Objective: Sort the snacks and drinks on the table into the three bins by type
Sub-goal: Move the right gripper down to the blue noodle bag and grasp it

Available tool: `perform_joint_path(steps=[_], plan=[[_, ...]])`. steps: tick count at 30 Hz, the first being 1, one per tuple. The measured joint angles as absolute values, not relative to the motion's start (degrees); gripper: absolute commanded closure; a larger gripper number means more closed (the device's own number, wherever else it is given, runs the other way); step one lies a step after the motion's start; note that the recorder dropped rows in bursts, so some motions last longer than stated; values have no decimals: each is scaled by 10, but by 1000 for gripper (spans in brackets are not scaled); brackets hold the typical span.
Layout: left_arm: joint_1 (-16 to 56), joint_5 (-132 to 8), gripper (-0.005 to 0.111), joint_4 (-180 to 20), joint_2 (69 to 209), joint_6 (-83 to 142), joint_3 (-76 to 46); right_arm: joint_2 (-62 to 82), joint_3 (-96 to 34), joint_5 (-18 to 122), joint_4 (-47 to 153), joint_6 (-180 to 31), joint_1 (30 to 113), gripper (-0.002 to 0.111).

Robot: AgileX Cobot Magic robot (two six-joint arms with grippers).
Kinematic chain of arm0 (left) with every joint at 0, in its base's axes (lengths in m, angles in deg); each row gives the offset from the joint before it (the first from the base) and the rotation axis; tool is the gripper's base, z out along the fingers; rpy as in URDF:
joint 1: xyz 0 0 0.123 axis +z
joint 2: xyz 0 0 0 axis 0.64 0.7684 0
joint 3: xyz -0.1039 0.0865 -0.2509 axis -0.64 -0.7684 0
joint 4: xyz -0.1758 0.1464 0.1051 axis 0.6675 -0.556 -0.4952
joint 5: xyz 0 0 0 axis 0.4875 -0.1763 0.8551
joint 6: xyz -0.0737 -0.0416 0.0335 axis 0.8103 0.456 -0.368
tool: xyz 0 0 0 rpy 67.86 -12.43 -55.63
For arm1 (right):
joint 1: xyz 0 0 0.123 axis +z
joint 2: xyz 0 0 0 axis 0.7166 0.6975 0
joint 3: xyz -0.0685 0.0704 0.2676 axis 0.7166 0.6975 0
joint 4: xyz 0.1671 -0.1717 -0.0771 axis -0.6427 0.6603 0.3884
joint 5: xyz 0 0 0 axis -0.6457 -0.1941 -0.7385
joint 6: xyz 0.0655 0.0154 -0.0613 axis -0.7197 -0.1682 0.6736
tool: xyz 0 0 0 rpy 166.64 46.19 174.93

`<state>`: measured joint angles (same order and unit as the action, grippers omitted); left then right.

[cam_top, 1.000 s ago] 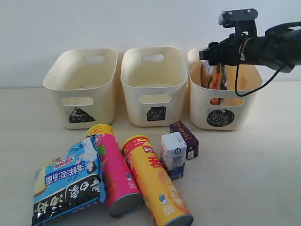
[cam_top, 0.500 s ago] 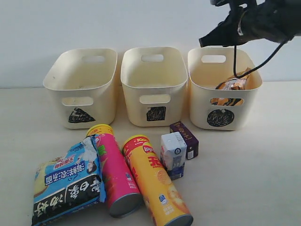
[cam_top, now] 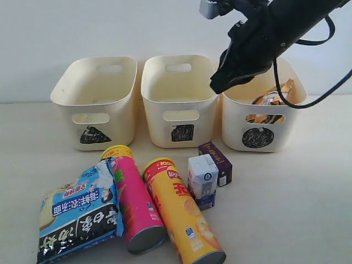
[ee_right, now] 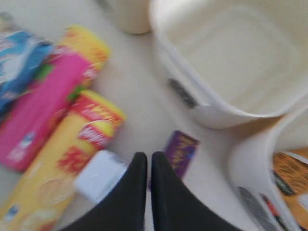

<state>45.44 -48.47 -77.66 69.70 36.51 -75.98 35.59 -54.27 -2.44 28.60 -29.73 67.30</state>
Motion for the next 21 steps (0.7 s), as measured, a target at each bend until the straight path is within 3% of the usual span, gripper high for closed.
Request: perform_joint_path(steps=[6,16,19,21], plan=[[454,-485,103,-777,697,365,-760,337,-492,-43,277,-212,773,108],[454,-485,103,-777,697,365,-760,325,-351,129,310,-147,964,106],[454,-485,103,-777,697,365,-760,328,-334,154,312,-124,1005,88],[454,-485,103,-777,697,365,-760,338,-331,164,313,-120,1027,66]])
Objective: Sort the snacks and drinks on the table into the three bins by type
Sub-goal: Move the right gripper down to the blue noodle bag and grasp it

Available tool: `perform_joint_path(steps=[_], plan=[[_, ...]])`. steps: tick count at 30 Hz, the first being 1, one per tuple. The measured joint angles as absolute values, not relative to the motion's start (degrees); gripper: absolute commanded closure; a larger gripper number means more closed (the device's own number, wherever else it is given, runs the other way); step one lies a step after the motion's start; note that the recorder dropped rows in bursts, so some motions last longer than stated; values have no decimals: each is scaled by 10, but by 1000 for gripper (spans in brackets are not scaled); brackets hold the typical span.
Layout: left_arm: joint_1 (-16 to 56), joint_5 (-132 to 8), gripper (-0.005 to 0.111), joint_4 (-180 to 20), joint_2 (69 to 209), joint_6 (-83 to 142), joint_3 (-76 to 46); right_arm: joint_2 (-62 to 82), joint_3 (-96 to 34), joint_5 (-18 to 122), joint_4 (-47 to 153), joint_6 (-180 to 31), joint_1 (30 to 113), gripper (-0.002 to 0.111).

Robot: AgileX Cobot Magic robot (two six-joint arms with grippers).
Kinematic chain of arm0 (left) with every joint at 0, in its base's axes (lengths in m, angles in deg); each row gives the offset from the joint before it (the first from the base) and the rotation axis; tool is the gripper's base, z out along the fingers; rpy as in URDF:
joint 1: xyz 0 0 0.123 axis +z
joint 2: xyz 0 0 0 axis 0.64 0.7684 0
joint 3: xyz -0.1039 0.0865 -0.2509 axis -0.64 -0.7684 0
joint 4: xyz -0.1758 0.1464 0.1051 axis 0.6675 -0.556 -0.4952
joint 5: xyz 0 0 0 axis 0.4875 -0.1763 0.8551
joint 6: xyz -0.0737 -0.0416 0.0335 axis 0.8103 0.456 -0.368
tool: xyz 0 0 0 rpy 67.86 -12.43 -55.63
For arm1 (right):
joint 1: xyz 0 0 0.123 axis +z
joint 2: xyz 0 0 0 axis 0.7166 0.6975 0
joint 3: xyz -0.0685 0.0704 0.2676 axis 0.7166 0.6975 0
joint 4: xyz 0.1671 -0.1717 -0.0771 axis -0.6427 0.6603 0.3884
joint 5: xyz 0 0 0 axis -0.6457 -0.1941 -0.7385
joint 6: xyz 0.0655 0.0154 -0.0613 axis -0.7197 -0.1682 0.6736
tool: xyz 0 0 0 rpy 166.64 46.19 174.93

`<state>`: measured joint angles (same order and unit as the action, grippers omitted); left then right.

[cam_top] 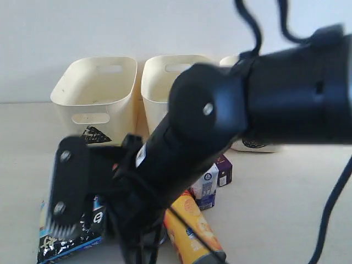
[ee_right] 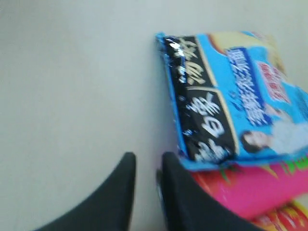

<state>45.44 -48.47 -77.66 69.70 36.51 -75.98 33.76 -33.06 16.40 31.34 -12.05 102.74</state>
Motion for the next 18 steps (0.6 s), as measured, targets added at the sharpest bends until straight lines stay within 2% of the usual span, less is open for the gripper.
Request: perform_joint_path(steps=[3,5,8,13,18], plan=[[454,-485,103,-777,697,365,-760,358,-329,186,317,-116,1050,29],[454,-485,103,-777,697,365,-760,373,-328,202,318,-115,1060,15],[454,-485,103,-777,697,365,-760,400,-327,238,321,-114,1073,16],[454,-485,103,-777,697,365,-760,432,-326,338,340,-113,1082,32],[454,-485,103,-777,697,365,-760,454,-326,403,407,-113,1094,33]])
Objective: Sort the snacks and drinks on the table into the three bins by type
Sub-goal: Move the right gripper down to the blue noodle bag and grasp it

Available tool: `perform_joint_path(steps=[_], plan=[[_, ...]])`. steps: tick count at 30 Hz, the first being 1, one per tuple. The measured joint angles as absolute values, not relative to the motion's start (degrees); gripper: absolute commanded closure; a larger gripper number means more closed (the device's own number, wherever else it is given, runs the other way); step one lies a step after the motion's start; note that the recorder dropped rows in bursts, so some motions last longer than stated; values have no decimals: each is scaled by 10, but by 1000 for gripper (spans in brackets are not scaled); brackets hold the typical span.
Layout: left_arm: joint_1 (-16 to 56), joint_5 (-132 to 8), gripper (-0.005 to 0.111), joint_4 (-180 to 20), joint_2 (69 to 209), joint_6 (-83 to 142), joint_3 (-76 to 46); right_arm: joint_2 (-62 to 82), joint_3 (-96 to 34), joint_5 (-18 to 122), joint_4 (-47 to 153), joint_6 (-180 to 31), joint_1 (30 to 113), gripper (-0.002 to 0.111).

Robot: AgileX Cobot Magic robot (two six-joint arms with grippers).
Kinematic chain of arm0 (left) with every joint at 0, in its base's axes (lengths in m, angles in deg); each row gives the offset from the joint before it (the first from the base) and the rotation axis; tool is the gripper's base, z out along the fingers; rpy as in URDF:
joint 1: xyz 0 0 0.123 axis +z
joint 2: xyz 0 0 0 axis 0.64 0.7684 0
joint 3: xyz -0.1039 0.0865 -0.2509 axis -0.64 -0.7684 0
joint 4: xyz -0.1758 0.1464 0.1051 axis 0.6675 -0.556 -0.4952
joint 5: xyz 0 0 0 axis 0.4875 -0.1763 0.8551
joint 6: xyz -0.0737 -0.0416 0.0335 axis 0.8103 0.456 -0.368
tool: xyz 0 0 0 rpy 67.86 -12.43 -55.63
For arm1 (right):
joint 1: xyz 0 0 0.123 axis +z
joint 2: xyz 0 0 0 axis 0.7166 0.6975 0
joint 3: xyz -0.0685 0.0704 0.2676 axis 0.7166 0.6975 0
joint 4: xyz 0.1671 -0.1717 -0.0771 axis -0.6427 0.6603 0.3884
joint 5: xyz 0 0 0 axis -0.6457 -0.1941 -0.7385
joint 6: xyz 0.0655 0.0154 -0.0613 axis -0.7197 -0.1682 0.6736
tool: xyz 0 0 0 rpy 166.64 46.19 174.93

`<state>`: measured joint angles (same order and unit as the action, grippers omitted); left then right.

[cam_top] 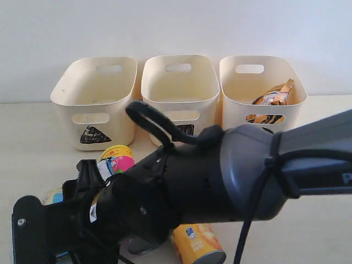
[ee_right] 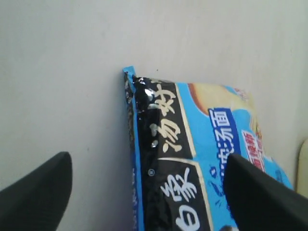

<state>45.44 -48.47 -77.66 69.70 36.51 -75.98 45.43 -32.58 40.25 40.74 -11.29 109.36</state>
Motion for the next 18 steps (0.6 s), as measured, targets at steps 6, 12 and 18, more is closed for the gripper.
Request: perform_joint_path(steps=[6,12,18], plan=[[454,-485,103,-777,697,365,-760,487,-326,418,497,-119,1097,33],[454,-485,103,-777,697,365,-760,514,-326,466,545,-121,1097,33],[454,-485,103,-777,697,365,-760,538,-326,512,565,-93,1097,33]])
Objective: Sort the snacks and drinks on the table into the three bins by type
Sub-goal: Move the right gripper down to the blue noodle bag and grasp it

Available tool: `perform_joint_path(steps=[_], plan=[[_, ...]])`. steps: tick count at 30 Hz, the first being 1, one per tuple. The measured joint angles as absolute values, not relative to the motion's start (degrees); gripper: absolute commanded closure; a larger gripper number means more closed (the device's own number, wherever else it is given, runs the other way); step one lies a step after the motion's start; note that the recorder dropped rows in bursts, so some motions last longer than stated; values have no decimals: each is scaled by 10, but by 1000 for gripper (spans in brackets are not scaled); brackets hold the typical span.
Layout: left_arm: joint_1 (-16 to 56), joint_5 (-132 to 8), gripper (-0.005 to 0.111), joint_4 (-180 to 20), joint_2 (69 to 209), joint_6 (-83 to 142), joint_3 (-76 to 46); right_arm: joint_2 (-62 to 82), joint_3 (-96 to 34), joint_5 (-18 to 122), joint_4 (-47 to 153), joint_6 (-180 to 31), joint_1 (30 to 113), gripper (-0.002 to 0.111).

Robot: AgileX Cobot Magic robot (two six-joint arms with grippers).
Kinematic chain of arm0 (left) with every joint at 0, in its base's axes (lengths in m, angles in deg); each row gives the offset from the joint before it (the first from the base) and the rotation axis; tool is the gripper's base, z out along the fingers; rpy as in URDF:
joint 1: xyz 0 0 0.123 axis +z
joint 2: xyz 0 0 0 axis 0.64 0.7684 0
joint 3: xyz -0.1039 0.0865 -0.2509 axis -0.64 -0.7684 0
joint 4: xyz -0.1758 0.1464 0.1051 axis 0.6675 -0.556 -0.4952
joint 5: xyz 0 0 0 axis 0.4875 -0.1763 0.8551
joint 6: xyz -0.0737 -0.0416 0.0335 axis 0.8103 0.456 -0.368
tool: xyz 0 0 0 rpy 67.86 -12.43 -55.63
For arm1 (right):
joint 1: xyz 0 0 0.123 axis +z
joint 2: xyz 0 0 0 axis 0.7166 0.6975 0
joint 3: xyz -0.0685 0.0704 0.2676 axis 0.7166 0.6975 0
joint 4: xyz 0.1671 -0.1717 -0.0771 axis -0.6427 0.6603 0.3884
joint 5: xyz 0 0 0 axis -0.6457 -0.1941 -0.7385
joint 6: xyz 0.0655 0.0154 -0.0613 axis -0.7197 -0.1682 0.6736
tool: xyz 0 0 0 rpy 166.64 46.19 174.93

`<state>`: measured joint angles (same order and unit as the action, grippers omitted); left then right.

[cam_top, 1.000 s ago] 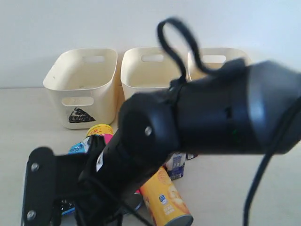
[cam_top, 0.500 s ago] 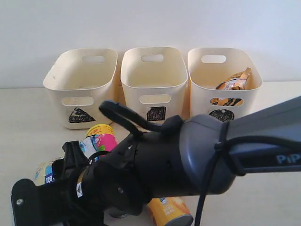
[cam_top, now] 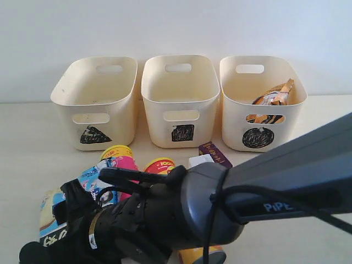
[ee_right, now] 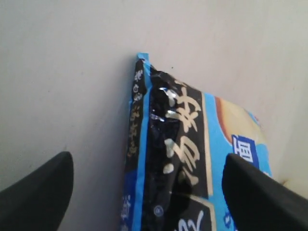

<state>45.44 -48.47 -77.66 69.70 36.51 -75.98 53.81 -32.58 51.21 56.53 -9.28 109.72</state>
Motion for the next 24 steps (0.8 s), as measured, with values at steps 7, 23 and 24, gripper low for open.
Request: perform_joint_path(steps=[7,23,24], plan=[[454,-485,103,-777,697,365,-760,550,-326,548,568,-57,1087,33],[454,-485,103,-777,697,365,-760,586,-326,614,568,-40,1053,33],[454,-485,103,-777,697,365,-760,588,-326,621,568,-37,1053,33]])
